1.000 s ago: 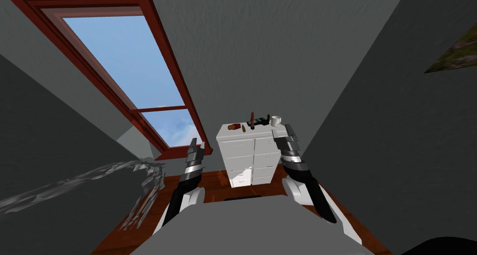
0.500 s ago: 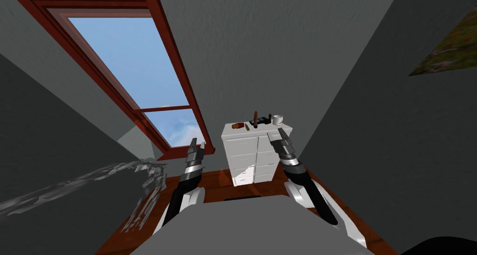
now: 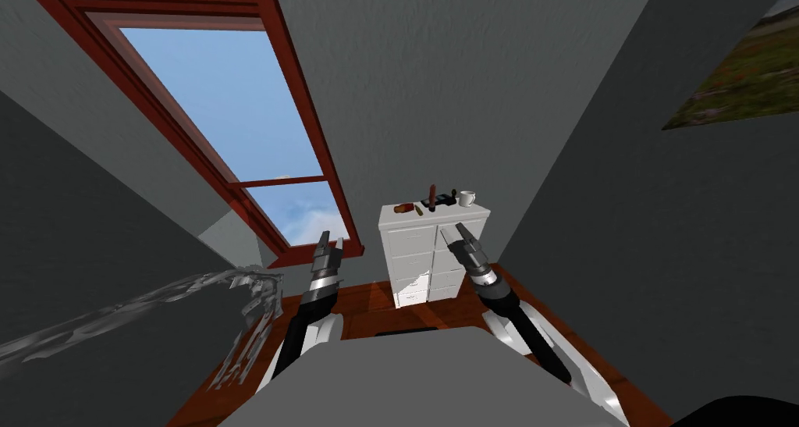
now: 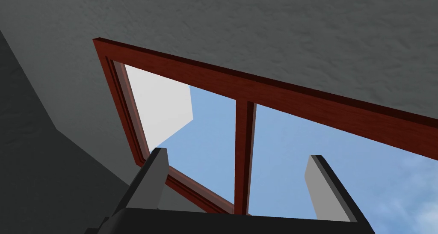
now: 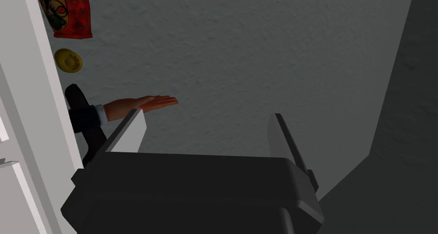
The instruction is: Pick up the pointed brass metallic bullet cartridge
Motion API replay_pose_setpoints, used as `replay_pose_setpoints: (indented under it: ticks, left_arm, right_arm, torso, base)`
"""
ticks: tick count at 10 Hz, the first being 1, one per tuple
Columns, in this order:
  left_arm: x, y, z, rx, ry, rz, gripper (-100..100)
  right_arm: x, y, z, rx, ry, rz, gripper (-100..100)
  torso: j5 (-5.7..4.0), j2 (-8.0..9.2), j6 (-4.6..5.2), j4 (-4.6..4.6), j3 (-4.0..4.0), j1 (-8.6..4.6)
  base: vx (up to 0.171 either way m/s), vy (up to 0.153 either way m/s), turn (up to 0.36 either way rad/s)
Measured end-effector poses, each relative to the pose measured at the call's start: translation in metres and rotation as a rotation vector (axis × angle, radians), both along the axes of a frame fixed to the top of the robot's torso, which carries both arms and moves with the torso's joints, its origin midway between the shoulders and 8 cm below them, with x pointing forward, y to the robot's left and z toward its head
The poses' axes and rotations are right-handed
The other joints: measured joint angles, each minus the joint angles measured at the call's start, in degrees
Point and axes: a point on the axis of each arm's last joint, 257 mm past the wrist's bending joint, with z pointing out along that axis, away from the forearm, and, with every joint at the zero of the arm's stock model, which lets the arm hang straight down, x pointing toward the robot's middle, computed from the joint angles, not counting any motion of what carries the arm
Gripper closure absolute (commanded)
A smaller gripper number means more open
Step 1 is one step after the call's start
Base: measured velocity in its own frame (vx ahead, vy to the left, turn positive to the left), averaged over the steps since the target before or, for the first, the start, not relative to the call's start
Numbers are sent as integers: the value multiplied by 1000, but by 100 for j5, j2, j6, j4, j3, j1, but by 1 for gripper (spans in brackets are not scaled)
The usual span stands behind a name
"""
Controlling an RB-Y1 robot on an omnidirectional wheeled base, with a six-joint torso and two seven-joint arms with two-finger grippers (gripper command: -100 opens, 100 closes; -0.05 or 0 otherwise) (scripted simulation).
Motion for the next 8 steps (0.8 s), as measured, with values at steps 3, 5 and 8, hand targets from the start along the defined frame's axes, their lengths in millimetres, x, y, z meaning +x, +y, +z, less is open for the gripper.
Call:
replay_pose_setpoints:
  ticks: [3,5,8]
  left_arm:
    - [0,0,0,0,0,0,0]
    - [0,0,0,0,0,0,0]
    - [0,0,0,0,0,0,0]
  right_arm:
    - [-4,17,-21,-69,31,91,-100]
    - [-11,29,-37,-122,55,160,-100]
    - [-20,41,-68,-209,106,270,-100]
  torso:
    - [1,-5,-1,0,-2,-4]
    - [0,-2,-1,0,0,-7]
    - [1,-1,0,0,0,1]
  base:
    - [-50,128,-49]
    - [-55,111,-47]
    - [-51,119,-45]
